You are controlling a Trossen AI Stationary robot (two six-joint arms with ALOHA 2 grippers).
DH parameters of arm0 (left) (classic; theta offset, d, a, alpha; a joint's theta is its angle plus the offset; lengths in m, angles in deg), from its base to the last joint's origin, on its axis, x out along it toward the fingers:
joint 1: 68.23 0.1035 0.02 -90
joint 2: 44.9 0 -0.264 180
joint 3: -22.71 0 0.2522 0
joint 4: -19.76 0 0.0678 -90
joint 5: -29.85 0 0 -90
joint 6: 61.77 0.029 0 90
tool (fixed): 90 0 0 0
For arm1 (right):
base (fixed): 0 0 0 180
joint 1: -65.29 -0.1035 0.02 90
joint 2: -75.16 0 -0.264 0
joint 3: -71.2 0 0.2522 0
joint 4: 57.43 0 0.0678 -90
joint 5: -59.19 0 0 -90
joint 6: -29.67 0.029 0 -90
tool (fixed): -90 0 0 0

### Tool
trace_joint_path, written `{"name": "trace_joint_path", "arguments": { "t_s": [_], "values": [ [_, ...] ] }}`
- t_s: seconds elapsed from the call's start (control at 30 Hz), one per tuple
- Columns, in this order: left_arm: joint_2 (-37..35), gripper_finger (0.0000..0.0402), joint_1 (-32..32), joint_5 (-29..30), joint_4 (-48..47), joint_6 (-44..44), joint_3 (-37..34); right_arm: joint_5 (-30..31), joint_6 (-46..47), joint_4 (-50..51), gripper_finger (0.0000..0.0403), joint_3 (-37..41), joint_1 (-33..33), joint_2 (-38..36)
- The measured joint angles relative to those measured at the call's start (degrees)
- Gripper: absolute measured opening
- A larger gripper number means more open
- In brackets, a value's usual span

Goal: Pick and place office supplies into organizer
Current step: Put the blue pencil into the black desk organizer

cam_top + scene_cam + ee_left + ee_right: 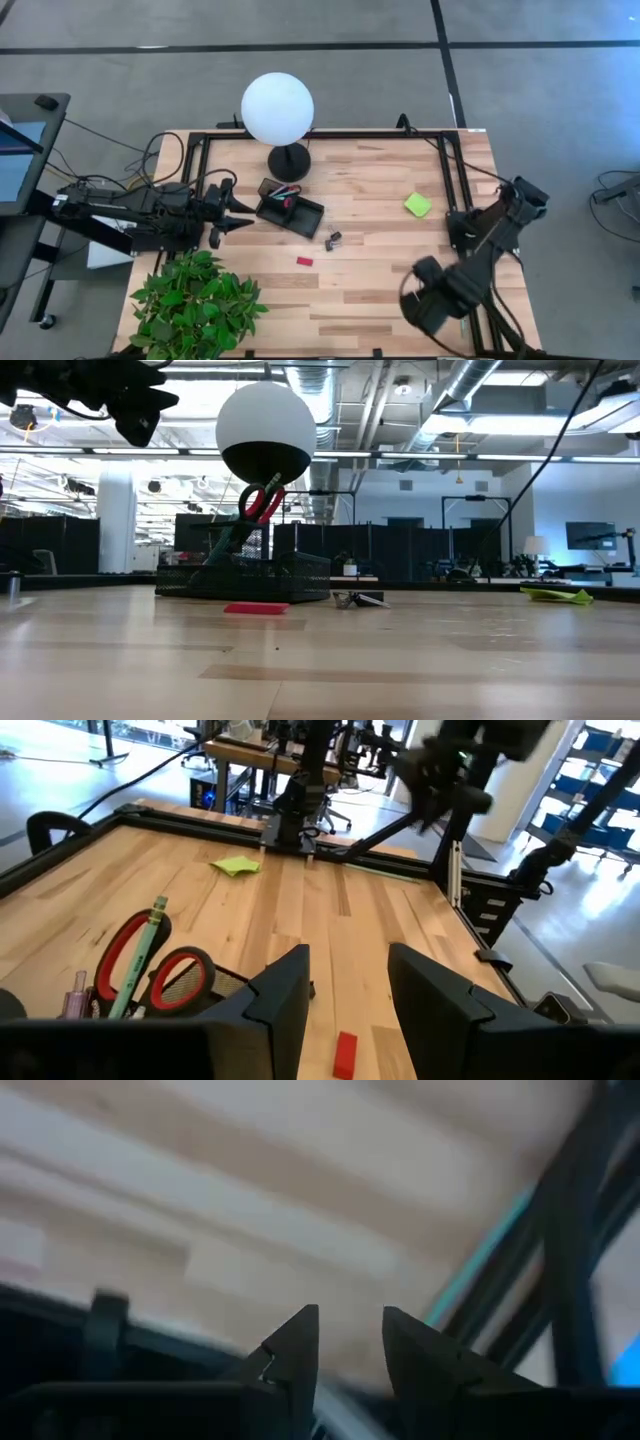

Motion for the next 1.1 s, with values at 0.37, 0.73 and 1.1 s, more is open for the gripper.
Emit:
{"name": "trace_joint_path", "arguments": {
  "t_s": [0.37,0.73,1.1],
  "values": [
    [1.2,0.0132,0.0,0.6,0.0,-0.2,0.0,-11.0,16.1,-17.6,0.0108,12.6,-6.5,3.8],
    [2.0,0.0132,0.0,1.9,0.0,0.0,0.0,-32.1,8.4,-16.2,0.0108,15.7,-2.7,12.1],
    [2.0,0.0132,0.0,4.4,0.1,3.3,0.0,-41.4,-4.8,-13.2,0.0108,15.7,-2.0,21.4]
  ]
}}
